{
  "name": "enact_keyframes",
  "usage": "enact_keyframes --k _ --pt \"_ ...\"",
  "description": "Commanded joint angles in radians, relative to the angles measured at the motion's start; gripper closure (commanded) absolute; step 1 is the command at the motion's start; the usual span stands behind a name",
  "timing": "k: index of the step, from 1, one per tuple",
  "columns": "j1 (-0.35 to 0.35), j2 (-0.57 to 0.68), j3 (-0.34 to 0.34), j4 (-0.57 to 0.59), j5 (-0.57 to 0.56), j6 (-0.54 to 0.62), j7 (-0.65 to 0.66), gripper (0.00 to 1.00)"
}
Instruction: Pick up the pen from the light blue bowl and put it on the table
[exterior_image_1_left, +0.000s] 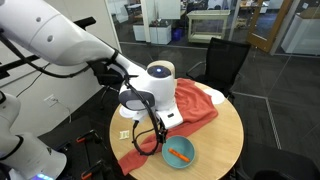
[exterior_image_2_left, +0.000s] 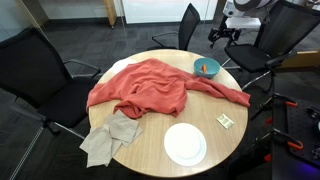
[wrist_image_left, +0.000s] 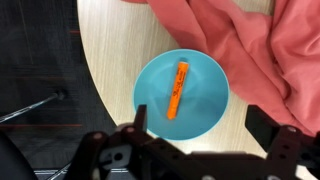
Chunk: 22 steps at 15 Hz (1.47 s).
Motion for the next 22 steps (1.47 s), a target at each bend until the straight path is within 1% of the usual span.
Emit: enact_keyframes --k 1,4,7,9,16,22 --pt "0.008 0.097 -0.006 0.040 0.046 0.091 0.023 0.00" --pt "0.009 0.171 -0.003 0.059 0.084 0.172 0.031 0.00" --pt "0.011 0.234 -0.003 0.088 0.115 0.221 0.043 0.00" --pt "0.014 0.274 -0.006 0.114 0.129 0.226 0.050 0.00" --pt "0.039 0.403 -0.031 0.217 0.127 0.204 0.128 0.00" --pt "0.054 0.482 -0.052 0.286 0.126 0.181 0.177 0.00"
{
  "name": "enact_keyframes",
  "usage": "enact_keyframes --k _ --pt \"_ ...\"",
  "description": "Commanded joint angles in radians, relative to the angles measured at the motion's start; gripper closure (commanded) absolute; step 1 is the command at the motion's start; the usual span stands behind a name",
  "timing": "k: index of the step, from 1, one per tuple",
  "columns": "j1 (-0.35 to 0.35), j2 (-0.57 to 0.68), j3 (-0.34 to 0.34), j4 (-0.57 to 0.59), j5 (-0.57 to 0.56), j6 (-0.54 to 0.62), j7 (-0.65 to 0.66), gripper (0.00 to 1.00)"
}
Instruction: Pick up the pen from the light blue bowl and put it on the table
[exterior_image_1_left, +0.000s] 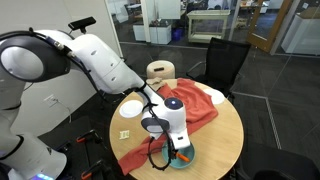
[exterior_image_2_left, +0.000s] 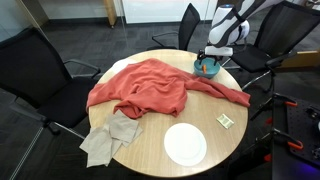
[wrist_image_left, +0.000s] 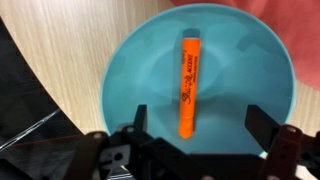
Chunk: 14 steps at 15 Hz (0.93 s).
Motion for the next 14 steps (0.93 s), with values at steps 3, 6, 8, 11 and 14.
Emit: enact_keyframes --k 3,6,8,11,14 --pt "0.024 0.062 -0.029 0.059 0.014 -0.031 0.041 0.00" --pt "0.023 0.086 -0.031 0.071 0.015 -0.037 0.041 0.00" --pt "0.023 0.103 -0.031 0.087 0.016 -0.048 0.043 0.00" --pt "0.022 0.121 -0.031 0.106 0.016 -0.059 0.053 0.25" --pt "0.025 0.134 -0.034 0.121 0.013 -0.064 0.060 0.41"
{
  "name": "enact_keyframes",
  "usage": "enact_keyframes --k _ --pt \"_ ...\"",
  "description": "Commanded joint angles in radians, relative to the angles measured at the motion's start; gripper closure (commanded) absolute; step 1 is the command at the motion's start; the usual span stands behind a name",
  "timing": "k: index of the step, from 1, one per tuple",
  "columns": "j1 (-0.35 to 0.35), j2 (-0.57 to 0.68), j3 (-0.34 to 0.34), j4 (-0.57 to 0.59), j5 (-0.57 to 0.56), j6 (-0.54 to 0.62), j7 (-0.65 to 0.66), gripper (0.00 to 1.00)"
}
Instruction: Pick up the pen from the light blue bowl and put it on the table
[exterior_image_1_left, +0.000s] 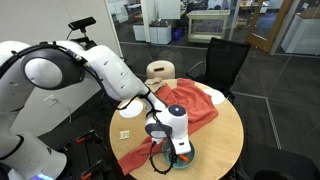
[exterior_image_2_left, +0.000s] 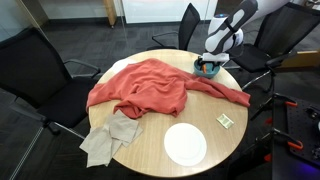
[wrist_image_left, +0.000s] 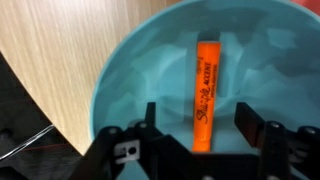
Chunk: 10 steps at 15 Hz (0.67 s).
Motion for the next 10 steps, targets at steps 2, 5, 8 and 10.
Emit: enact_keyframes --k 2,5,8,10 --pt "0.018 0.022 -0.021 0.044 0.013 -0.045 0.031 0.58" --pt "0.018 0.028 -0.023 0.053 0.012 -0.047 0.035 0.80" --pt "0.019 0.027 -0.025 0.056 0.011 -0.051 0.046 0.99" --pt "0.019 0.011 -0.024 0.045 0.013 -0.047 0.044 0.95"
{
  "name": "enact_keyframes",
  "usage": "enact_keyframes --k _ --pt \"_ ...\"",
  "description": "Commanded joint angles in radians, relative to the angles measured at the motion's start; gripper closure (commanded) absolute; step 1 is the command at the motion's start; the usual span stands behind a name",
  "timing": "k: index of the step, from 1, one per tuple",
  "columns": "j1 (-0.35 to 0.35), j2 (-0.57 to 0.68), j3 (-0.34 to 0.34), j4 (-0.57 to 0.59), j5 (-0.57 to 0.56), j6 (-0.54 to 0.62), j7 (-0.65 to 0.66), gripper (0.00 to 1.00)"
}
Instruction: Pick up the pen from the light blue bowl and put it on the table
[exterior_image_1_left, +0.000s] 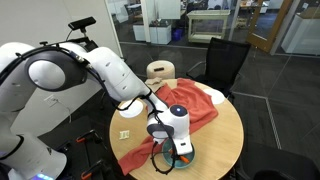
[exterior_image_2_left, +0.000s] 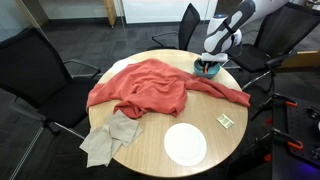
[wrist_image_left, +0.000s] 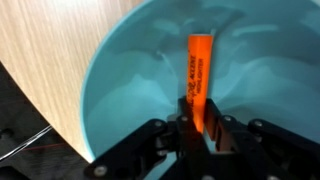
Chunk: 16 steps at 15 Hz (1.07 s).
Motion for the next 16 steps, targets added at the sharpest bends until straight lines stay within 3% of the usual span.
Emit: enact_keyframes --k 1,7,16 --pt "0.018 -0.018 -0.018 0.008 0.014 -0.038 0.026 0.95" --pt "-0.002 -0.150 -0.014 -0.097 0.029 -0.013 -0.009 0.95" --pt "0.040 -0.425 -0.041 -0.250 -0.009 -0.017 0.003 0.95"
